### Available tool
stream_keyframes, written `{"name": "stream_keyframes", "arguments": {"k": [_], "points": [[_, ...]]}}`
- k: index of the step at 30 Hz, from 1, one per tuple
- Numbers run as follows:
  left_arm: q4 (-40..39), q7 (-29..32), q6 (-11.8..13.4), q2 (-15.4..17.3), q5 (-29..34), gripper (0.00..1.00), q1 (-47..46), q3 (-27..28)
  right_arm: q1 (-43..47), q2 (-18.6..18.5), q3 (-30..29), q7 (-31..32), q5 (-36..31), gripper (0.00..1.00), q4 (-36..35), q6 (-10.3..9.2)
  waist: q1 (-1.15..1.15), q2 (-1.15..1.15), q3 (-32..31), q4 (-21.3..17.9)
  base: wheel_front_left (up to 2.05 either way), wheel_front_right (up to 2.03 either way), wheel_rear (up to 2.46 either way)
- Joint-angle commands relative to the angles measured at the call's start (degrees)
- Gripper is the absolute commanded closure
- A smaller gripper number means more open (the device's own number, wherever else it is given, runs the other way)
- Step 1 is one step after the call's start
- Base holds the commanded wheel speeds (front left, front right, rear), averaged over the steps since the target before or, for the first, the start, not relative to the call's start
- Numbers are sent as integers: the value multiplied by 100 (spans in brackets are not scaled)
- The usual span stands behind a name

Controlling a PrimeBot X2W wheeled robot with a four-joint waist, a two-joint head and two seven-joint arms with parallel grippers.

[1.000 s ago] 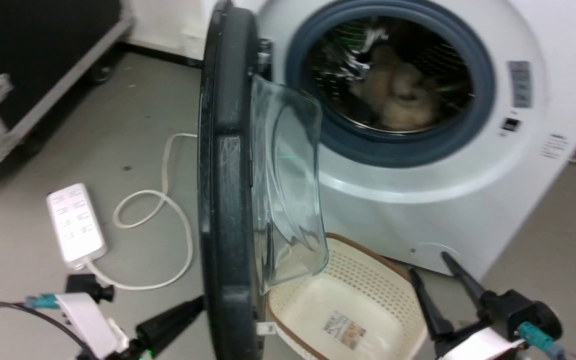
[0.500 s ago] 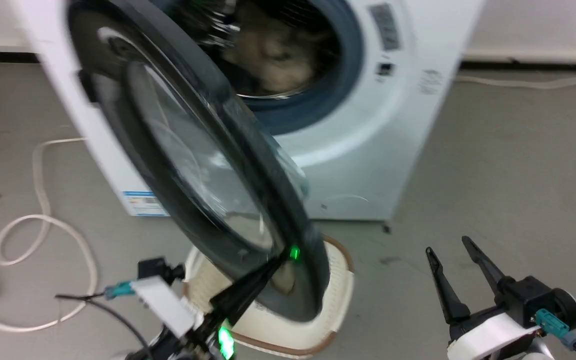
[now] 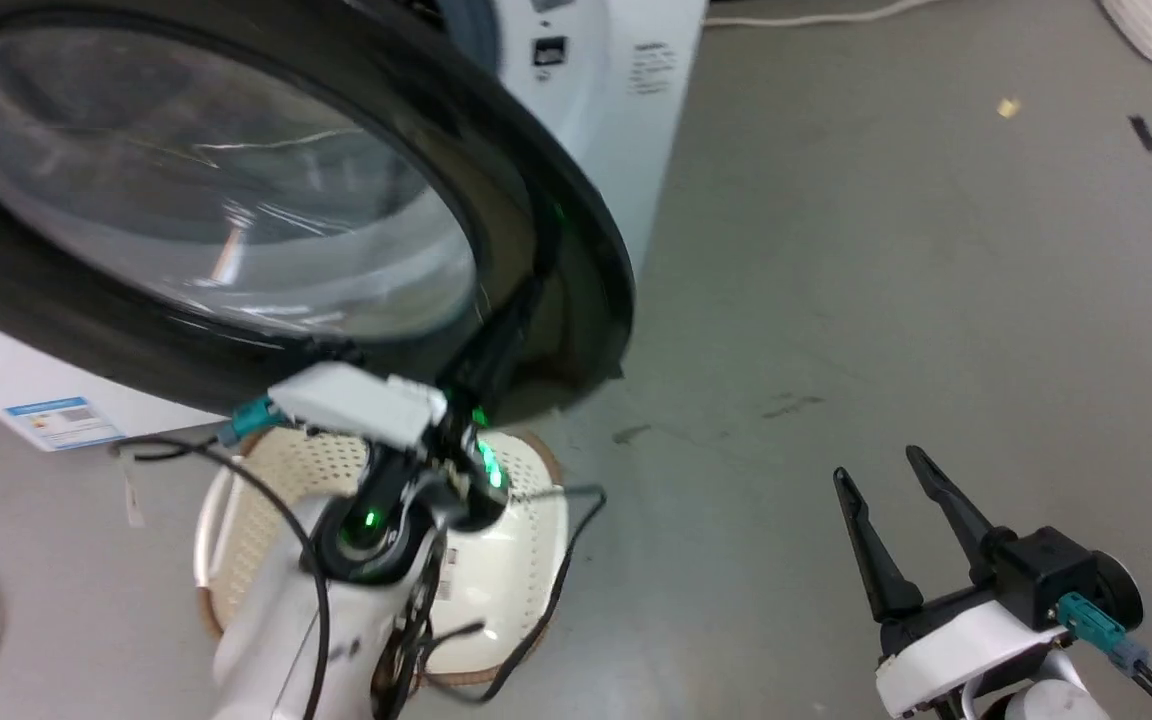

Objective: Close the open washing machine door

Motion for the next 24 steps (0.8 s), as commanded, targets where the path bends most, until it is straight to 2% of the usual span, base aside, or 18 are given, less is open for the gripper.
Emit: {"name": "stream_keyframes", "arguments": {"k": [1, 3, 7, 14, 15, 16, 17, 21, 24], "points": [[76, -91, -40, 6, -32, 100, -105, -23, -81, 35, 8, -26, 32, 0, 23, 5, -1, -1, 66, -84, 0, 0, 0], [395, -424, -66, 6, -94, 100, -377, -127, -78, 59, 25, -26, 36, 0, 57, 5, -1, -1, 16, -72, 0, 0, 0], [373, -502, -72, 6, -263, 100, -448, -267, -65, 69, 28, -26, 33, 0, 49, 5, -1, -1, -105, 76, 0, 0, 0], [-299, -326, -73, 52, 211, 100, 420, -435, 180, -28, -46, -26, 60, 0, -38, 5, -1, -1, -597, 603, 0, 0, 0], [-463, -335, -74, 103, 369, 92, 629, -474, 241, -41, -70, -26, 65, 0, -61, 5, -1, -1, -671, 690, 0, 0, 0], [-632, -349, -74, 177, 556, 42, 845, -536, 307, -52, -103, -26, 70, 0, -86, 5, -1, -1, -760, 793, 0, 0, 0], [-803, -399, -74, 287, 787, 0, 1069, -605, 374, -65, -119, -26, 72, 0, -107, 5, -1, -1, -844, 888, 0, 0, 0], [-1425, -955, -74, 771, 1716, 0, 1851, -751, 599, -121, -157, -26, 65, 0, -192, 5, -1, -1, -1092, 1249, 0, 0, 0], [-1659, -1651, -74, 1340, 2878, 0, 2152, -1017, 718, -153, -184, -26, 60, 0, -245, 5, -1, -1, -1218, 1508, 0, 0, 0]]}}
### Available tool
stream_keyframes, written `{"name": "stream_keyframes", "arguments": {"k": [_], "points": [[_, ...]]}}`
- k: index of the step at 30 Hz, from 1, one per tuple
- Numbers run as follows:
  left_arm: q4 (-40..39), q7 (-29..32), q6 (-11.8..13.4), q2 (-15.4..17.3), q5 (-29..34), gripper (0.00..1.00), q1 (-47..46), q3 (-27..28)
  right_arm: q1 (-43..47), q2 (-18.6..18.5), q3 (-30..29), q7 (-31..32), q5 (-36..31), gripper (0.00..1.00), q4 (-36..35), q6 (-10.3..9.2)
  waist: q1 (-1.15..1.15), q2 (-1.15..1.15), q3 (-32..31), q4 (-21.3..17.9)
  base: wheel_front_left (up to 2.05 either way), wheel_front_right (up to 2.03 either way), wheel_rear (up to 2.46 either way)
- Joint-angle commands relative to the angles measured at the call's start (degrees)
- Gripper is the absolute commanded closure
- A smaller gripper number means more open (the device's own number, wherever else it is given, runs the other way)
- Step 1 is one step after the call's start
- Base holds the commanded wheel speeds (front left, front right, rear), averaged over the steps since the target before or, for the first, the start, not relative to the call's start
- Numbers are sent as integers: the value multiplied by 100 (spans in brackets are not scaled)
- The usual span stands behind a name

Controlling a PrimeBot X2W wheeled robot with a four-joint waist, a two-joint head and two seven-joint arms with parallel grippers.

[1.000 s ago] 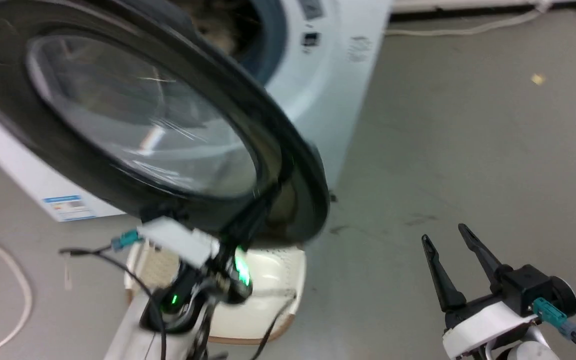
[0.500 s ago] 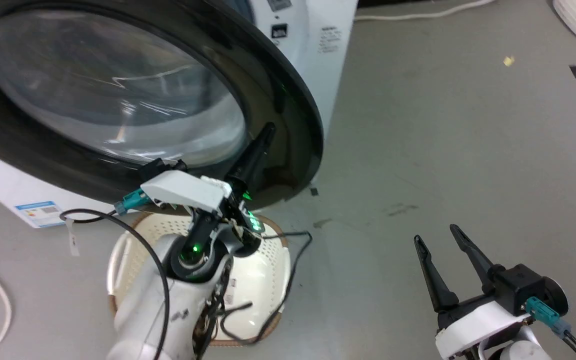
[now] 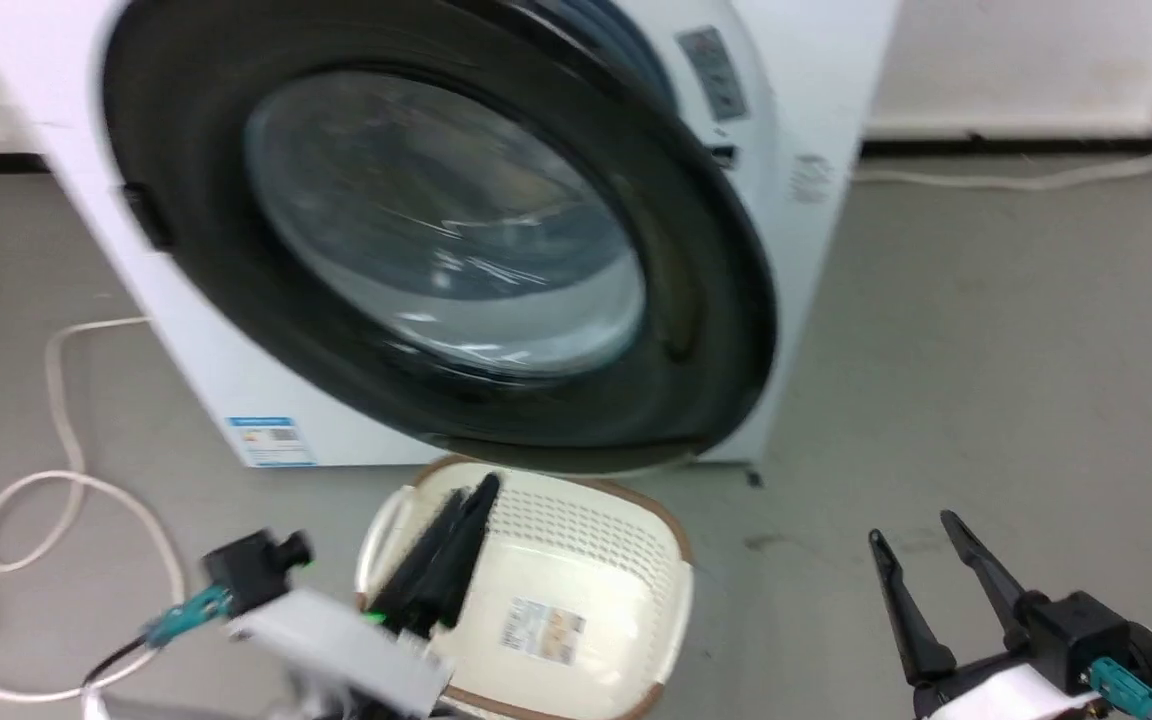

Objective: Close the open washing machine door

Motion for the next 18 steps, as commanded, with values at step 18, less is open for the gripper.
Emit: {"name": "stream_keyframes", "arguments": {"k": [18], "points": [[-412, -1208, 1028, -105, 6342, 0, 1132, 1077, 345, 114, 49, -26, -36, 0, -216, 5, 1, -1, -519, 1018, 0, 0, 0]]}}
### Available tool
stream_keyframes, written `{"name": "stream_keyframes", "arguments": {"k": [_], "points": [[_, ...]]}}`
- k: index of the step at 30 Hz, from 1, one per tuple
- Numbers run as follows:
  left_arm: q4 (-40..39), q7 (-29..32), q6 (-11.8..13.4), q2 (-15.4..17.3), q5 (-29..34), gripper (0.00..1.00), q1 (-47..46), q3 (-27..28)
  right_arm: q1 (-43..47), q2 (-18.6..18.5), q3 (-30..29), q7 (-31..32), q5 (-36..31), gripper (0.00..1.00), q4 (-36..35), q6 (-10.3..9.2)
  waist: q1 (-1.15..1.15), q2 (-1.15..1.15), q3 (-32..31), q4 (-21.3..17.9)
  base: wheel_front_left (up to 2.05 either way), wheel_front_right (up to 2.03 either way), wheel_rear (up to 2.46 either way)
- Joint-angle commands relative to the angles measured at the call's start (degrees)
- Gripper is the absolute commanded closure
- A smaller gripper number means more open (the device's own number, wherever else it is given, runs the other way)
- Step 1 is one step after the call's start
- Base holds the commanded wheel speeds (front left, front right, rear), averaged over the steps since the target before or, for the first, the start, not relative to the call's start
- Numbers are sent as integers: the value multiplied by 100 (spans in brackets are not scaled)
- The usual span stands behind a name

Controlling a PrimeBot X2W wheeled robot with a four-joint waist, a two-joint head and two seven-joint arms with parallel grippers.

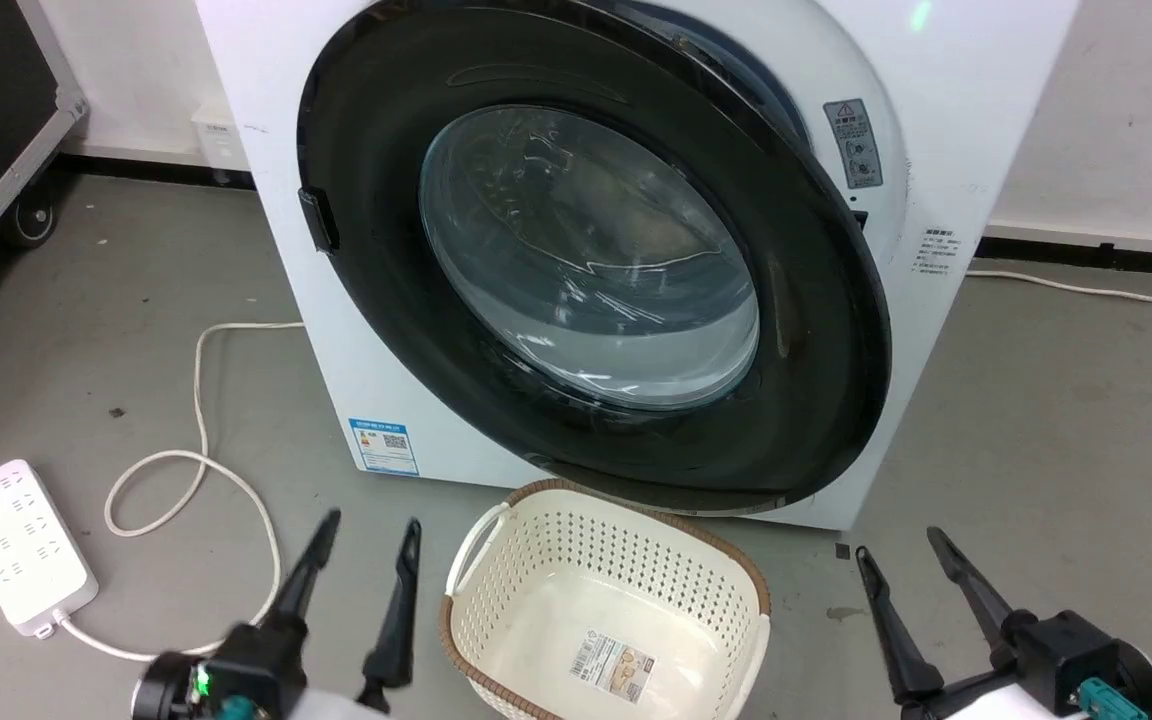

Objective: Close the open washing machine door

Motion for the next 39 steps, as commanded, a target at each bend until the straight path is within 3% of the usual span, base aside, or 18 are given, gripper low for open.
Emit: {"name": "stream_keyframes", "arguments": {"k": [1, 6, 7, 12, 22, 30, 39], "points": [[12, -24, 20, -21, 173, 0, 116, 32, 117, 31, 12, -26, -18, 0, -29, 5, 1, 0, 3, 7, 0, 0, 0], [154, -24, -61, -241, 414, 0, 288, 217, 161, 27, 177, -26, 77, 0, -23, 5, 1, 0, 71, 98, 0, 0, 0], [265, -24, -145, -274, 461, 0, 281, 279, 108, -5, 267, -26, 212, 100, -117, 5, 1, 0, 116, 165, 0, 0, 0], [327, -24, -280, -390, 560, 0, 153, 350, -77, -289, 650, -26, 351, 100, -269, 5, 1, 0, 338, 352, 0, 0, 0], [295, -25, -412, -802, 802, 0, -311, 321, -1644, -1619, 1695, 352, 1002, 100, -81, 5, 1, 0, 1244, 863, 0, 0, 0], [293, -25, -492, -982, 861, 0, -692, 272, -2709, -2387, 1329, 686, 1829, 100, 511, 5, 1, 0, 1807, 1195, 0, 0, 0], [277, -25, -402, -1052, 741, 0, -1041, 80, -3546, -3067, 1014, 726, 2417, 100, 1362, 5, 1, 0, 2211, 1467, 0, 0, 0]]}}
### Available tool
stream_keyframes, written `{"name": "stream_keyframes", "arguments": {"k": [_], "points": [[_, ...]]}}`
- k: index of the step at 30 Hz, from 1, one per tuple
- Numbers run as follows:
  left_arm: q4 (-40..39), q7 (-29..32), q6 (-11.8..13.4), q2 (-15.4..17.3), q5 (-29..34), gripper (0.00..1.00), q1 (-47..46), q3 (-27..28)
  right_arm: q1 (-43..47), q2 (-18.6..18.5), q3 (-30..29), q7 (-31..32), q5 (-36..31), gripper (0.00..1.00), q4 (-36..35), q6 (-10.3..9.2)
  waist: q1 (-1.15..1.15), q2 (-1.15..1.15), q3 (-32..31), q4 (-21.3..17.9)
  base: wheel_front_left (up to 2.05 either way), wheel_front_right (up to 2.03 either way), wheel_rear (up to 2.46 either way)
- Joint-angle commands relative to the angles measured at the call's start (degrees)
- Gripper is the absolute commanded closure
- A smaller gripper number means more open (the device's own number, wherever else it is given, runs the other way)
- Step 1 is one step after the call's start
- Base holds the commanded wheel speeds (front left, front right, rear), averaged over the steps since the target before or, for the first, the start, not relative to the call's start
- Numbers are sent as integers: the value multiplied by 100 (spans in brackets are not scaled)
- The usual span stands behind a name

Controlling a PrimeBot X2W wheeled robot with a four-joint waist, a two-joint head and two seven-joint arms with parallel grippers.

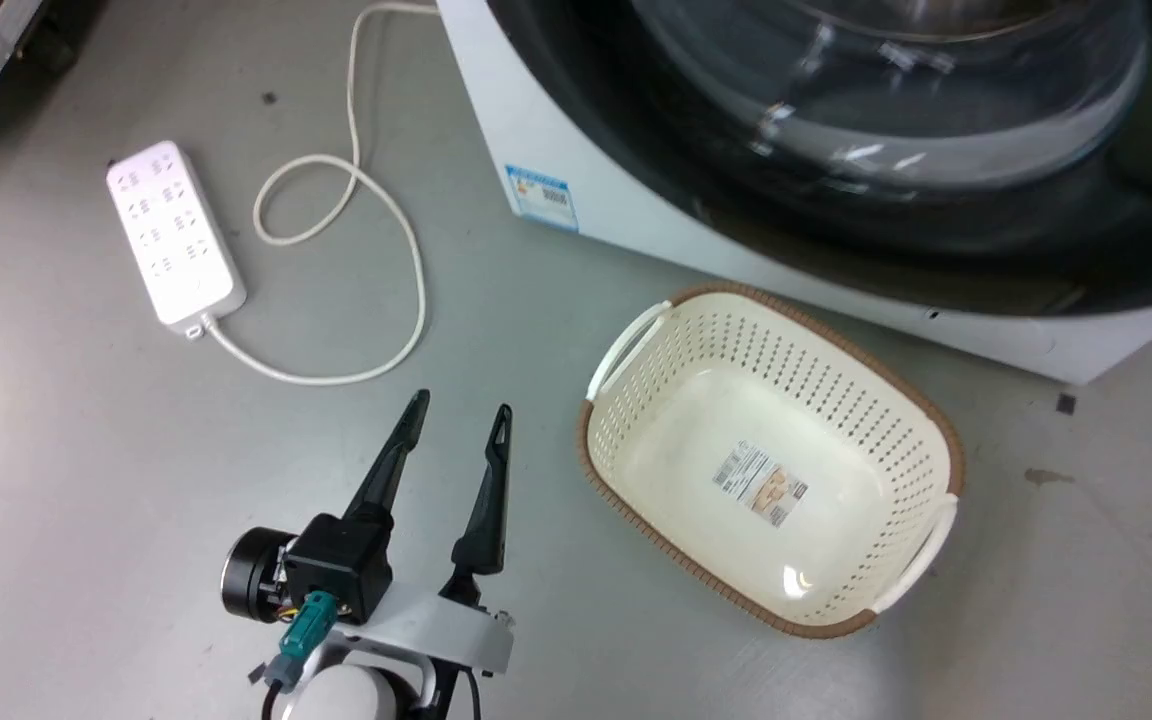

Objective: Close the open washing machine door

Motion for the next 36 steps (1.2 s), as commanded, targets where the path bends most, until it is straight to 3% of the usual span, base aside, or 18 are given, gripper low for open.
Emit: {"name": "stream_keyframes", "arguments": {"k": [1, 10, 18, 19, 21, 28, 36], "points": [[-21, -25, 47, -9, -31, 0, -98, -23, -270, -58, -24, -8, 136, 100, 144, -5, -1, -1, 123, 76, 0, 0, 0], [-18, -25, 215, -12, -114, 0, -255, -137, -1507, -14, -183, -76, 183, 100, 1401, -5, -1, -1, 302, 28, 0, 0, 0], [81, -25, 198, -12, -97, 0, -206, -29, -1443, 176, 65, -387, 291, 100, 1730, -5, -1, -1, -35, -165, 0, 0, 0], [104, -25, 181, -12, -90, 0, -183, -7, -1352, 201, 150, -447, 283, 85, 1711, -5, -1, -1, -131, -203, 0, 0, 0], [164, -25, 149, -12, -93, 0, -122, 58, -1137, 236, 298, -567, 251, 0, 1618, -5, -1, -1, -317, -287, 0, 0, 0], [434, -25, -2, -6, -195, 0, 185, 345, -92, 541, 249, -755, -193, 0, 1020, -5, -1, -1, -1080, -706, 0, 0, 0], [512, -25, -153, 57, -152, 0, 526, 657, 1599, 1651, -1051, -765, -1116, 0, -433, -5, -1, -1, -1667, -1182, 0, 0, 0]]}}
